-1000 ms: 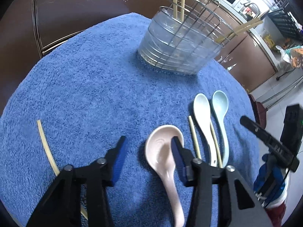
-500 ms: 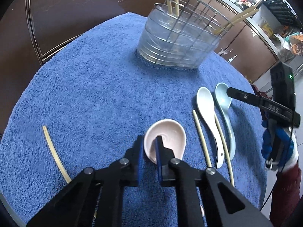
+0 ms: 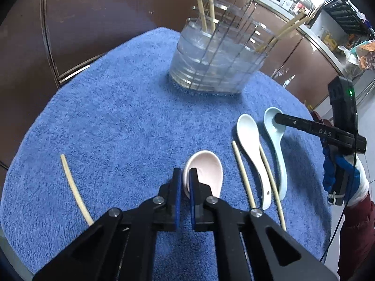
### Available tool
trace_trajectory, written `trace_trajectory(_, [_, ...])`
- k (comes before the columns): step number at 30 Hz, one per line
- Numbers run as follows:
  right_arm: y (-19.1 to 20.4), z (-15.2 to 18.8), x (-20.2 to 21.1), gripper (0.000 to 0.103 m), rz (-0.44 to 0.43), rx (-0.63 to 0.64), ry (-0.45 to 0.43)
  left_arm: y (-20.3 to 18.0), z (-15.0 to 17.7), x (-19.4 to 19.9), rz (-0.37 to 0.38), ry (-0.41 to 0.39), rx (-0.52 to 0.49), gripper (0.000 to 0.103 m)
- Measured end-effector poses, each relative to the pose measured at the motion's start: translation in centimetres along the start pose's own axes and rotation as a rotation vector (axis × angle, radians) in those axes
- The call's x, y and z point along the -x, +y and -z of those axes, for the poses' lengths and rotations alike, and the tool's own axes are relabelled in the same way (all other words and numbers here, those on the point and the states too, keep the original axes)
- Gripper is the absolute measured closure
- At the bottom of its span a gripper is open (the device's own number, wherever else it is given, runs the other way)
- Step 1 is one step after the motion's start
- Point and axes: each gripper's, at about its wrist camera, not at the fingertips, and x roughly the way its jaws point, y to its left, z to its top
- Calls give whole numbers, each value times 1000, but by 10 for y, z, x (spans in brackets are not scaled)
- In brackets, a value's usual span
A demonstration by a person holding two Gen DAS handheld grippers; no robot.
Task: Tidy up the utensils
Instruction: 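Close the left tool on the pink spoon while the right tool grasps the pale blue spoon, then lift the pink spoon with the left tool while the right tool lifts the pale blue spoon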
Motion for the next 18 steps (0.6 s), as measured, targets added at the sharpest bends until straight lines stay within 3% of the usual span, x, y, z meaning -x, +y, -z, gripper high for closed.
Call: trace_trajectory(18, [58,37,115,96,122,92,-219,-18,32,106,-55,-215,-17,98])
